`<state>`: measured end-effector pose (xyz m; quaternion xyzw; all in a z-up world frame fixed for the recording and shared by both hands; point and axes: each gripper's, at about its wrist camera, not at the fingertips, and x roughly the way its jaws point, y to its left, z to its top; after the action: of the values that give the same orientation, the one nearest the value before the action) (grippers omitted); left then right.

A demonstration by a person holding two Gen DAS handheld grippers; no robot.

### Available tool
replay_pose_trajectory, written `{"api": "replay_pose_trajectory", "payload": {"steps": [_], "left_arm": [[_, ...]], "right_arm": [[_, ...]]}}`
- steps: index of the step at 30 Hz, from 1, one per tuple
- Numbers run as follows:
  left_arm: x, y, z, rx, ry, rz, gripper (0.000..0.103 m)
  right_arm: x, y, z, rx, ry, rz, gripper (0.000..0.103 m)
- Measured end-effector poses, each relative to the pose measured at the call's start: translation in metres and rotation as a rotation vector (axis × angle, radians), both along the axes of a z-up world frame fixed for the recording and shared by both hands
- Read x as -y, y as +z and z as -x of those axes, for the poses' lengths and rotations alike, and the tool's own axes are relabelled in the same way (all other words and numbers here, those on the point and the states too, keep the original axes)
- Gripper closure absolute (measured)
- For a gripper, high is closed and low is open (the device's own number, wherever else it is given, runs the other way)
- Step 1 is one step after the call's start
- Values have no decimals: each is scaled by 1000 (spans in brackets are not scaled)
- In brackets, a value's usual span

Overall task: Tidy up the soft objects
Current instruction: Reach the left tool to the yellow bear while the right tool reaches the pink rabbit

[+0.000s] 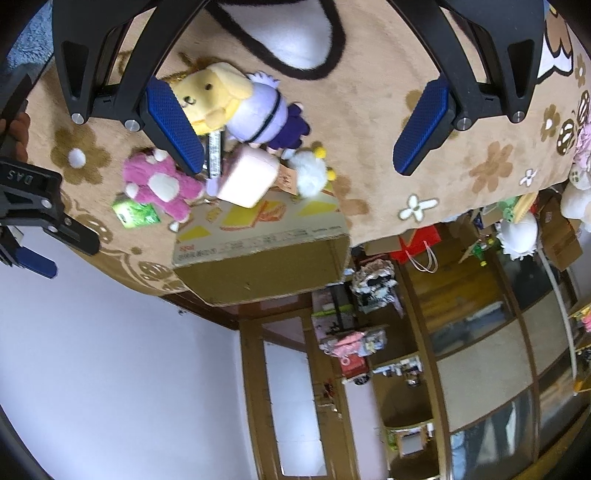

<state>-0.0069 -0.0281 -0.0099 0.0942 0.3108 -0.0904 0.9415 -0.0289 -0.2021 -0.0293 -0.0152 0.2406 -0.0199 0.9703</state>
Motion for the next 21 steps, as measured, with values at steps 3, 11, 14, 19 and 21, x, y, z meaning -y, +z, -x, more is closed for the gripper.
{"api": "replay_pose_trajectory", "payload": {"steps": [3,11,14,19,21], "left_arm": [[10,-5,-1,-26,-24,-9,2],[43,-25,-10,-109,-82,-48,2],[53,-32,-16,-144,-92,-61,2],[62,-49,-30,-216,-105,-59,2],[65,-56,-35,-241,-113,-65,2]], "right_arm": [[2,-1,-4,-29,4,-13,0],[11,-10,-25,-120,46,-80,0],[10,-16,-33,-158,68,-79,0],[9,-32,-46,-233,94,-81,0],[9,-36,-48,-237,93,-69,0]]}}
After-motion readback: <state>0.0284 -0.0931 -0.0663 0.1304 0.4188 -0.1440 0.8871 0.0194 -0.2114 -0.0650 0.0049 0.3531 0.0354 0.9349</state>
